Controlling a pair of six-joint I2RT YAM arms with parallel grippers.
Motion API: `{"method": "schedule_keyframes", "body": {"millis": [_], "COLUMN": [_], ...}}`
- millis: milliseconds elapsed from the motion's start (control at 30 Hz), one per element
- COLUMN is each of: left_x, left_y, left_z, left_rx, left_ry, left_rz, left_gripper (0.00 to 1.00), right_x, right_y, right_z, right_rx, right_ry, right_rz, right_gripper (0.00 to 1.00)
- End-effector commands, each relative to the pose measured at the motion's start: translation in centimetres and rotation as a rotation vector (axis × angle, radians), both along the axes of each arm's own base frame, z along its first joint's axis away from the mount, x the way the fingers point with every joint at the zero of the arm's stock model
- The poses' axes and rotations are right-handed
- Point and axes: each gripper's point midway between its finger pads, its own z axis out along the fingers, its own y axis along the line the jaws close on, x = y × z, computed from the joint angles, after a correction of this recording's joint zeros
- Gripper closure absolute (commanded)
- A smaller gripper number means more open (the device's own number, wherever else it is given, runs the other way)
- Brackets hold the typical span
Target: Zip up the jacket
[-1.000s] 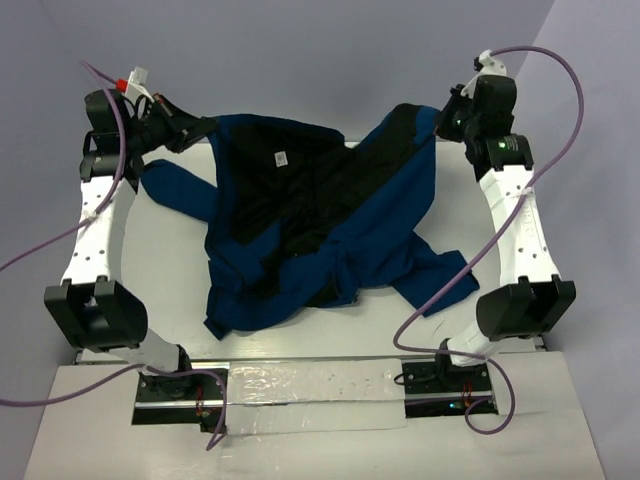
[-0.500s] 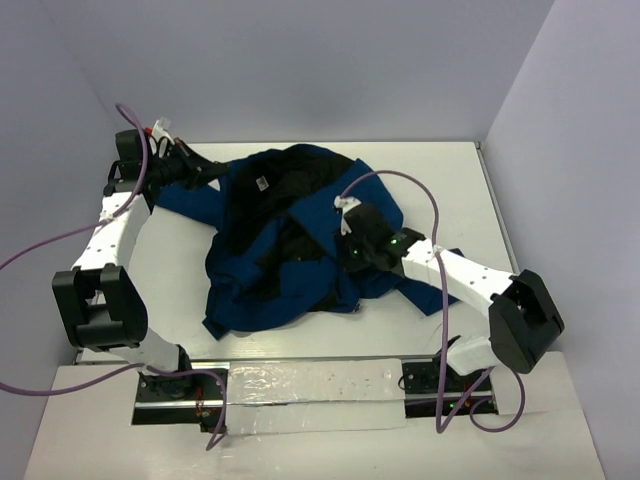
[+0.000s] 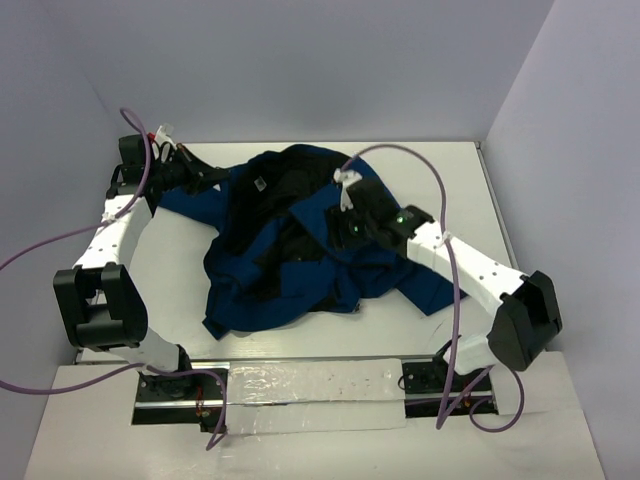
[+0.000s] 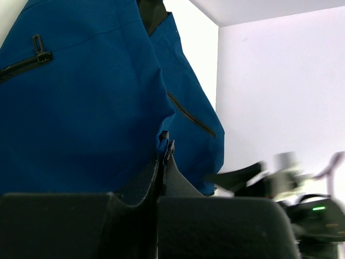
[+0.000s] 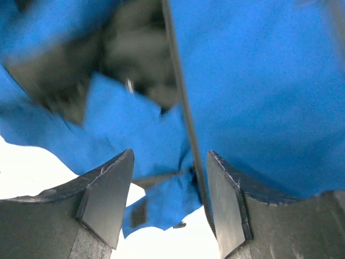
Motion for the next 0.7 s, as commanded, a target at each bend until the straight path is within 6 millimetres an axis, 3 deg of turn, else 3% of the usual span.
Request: {"method": "schedule_keyframes", "body": {"millis": [0,100,167,200,233,267,333,433,667], "left_x": [-0.6,-1.0,-1.2,-1.3,-1.4,-1.4,-1.7,-1.8,-1.9], "left_y": [-0.2,-0.2,-0.3,-0.3,-0.4,-0.4,-0.5,-0.5,-0.6], "left_z": [1.6,1.1,1.0,0.9,0.9,0.9,0.9,1.0,0.9], "left_rx": [0.014,0.021,0.022,0.022,0.022,0.024,0.031,0.038,0.030], "left_ry": [-0.081,-0.075,-0.079,-0.081,-0.085,-0.084,-0.091,-0.099,-0.098], "left_rz": [-0.030,-0.039,-0.048,-0.052,-0.056,-0.059,-0.072,-0.077,-0.085], "left_gripper": [1.00,1.00,1.00,1.00,1.00,1.00,1.00,1.00,1.00], "right_x": [4.4,6.9,9.1,9.9,10.7,11.7,13.5,15.0,15.8], "right_y": [2.1,4.0,5.4,5.8,6.2,6.9,7.5,8.1,9.2], "right_z": [4.8,3.0,3.3,1.9,1.7,2.8,0.8,-0.2,-4.3], "right_rx": [0.035,0.004,0.022,0.022,0.032,0.061,0.062,0.087,0.090], "right_ry": [-0.086,-0.039,-0.041,-0.009,-0.002,-0.021,0.018,0.044,0.132], "right_rz": [-0.013,0.000,0.010,0.015,0.015,0.020,0.013,0.018,0.046], "right_gripper": [0.38,0.39,0.39,0.39,0.39,0.39,0.39,0.39,0.39]}}
